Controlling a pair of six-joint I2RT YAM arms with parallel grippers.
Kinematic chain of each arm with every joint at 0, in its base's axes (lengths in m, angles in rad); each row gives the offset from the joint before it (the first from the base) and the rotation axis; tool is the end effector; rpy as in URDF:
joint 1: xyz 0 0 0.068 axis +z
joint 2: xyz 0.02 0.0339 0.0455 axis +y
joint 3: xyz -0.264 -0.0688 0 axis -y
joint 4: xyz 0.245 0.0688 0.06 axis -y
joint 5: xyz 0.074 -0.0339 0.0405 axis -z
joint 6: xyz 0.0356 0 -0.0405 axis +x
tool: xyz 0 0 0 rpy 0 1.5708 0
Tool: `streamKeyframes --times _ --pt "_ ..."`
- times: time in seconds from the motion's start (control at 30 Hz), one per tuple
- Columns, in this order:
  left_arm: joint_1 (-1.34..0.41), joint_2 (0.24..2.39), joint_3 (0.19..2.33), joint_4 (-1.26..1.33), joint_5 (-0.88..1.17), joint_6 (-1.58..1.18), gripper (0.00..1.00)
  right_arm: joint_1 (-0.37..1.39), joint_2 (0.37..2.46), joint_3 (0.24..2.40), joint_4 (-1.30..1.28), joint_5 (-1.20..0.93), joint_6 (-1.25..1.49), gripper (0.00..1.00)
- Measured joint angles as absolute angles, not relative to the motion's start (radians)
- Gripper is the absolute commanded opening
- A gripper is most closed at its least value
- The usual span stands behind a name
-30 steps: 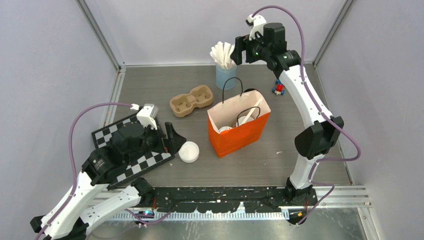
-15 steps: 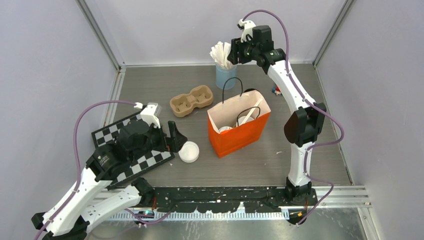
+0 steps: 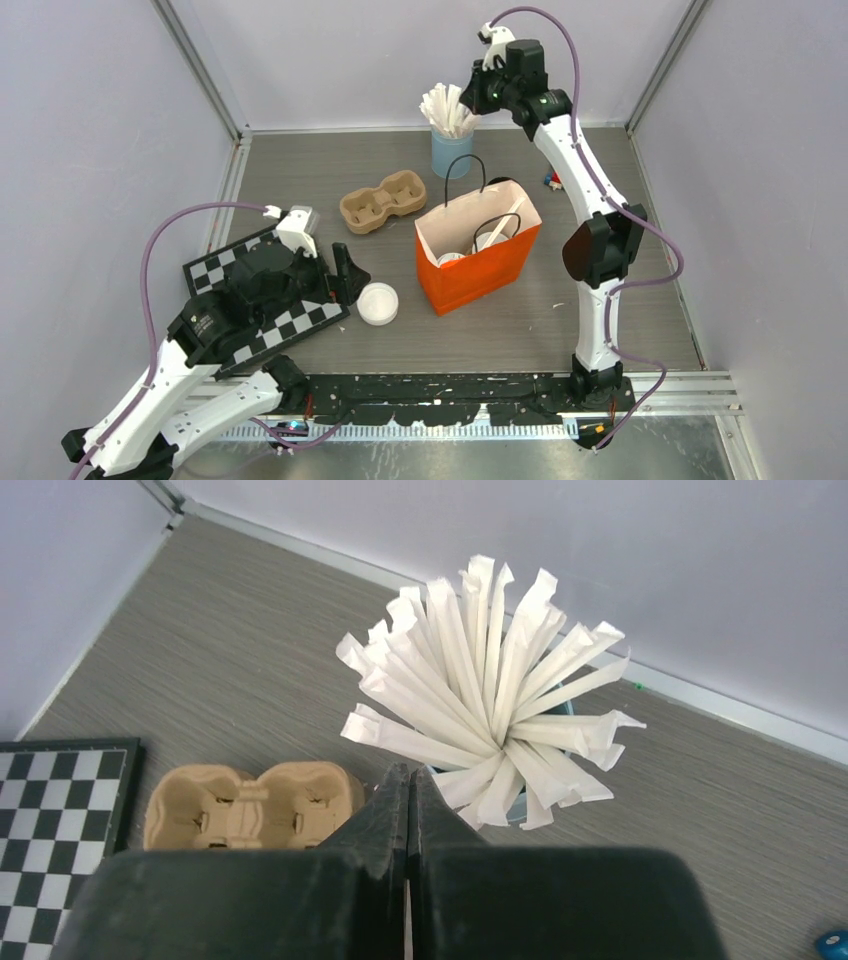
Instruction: Pack the takeout coffee
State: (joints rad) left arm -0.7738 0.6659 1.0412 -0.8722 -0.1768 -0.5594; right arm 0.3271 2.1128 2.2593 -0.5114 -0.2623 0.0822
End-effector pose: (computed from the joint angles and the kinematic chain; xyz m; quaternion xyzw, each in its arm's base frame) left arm 0.0861 -0.0753 0.3702 0.0467 0.8558 -0.2554 0.4473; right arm 0.4620 0.1665 0.3961 -0.1733 0.8014 0.2197 0.5286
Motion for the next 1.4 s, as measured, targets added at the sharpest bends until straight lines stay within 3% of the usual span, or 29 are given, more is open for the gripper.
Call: streamKeyframes --times 0.23,0.5,0.83,1.4 --pt "-0.774 0.683 1.041 -0.863 -0.182 -0.533 1.00 0.327 2.047 2.282 -0.551 -0.256 0.117 0.00" --pt "-0.774 0.719 1.041 -0.827 -0.173 -0.494 1.00 0.327 1.771 2.259 -0.561 -0.279 0.232 0.00" --pt "-0.774 0.754 1.041 -0.749 -0.224 -0.453 1.00 0.328 1.411 2.012 -0.413 -0.527 0.590 0.00" --pt "-0.774 0.752 1.041 -0.698 -0.278 -0.432 1.00 0.329 1.361 1.934 -0.759 -0.657 0.720 0.00"
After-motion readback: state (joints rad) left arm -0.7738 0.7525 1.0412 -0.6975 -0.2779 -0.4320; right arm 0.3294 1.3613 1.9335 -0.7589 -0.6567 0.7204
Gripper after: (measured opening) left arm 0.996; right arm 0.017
